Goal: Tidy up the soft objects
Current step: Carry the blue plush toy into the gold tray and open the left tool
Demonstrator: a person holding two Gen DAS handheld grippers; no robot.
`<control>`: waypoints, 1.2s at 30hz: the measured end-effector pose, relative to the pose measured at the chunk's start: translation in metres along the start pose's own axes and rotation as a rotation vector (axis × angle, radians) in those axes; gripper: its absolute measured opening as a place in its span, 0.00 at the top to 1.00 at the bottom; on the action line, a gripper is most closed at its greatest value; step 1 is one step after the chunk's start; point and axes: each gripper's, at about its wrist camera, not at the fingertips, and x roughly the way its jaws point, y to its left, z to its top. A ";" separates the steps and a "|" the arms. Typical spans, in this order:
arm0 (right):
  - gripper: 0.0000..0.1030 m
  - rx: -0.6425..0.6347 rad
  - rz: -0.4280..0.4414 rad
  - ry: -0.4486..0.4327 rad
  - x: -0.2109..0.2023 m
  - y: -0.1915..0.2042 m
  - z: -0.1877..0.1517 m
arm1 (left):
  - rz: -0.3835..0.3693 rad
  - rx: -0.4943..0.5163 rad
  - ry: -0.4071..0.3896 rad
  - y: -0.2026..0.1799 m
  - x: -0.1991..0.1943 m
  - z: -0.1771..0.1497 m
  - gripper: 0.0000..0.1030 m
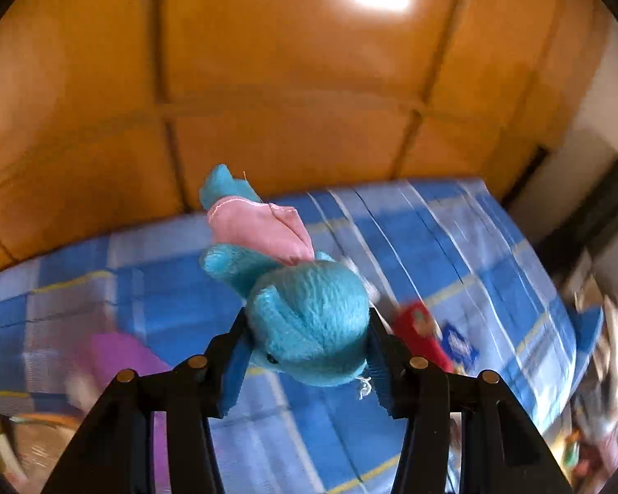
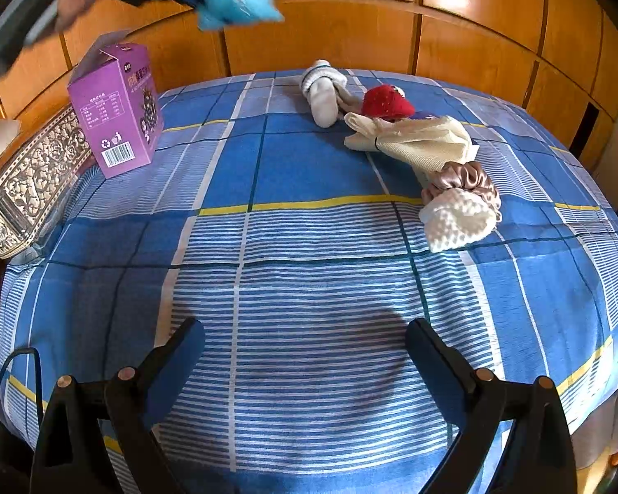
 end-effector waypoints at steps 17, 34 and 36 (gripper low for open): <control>0.03 -0.007 -0.020 -0.003 0.000 0.004 -0.002 | 0.227 -0.247 -0.161 0.199 -0.132 -0.057 0.49; 0.03 -0.002 -0.052 -0.020 -0.002 0.006 -0.005 | 0.304 -0.549 -0.127 0.293 -0.195 -0.282 0.46; 0.03 -0.003 -0.051 -0.014 -0.001 0.006 -0.004 | 0.316 -0.590 -0.116 0.303 -0.193 -0.301 0.46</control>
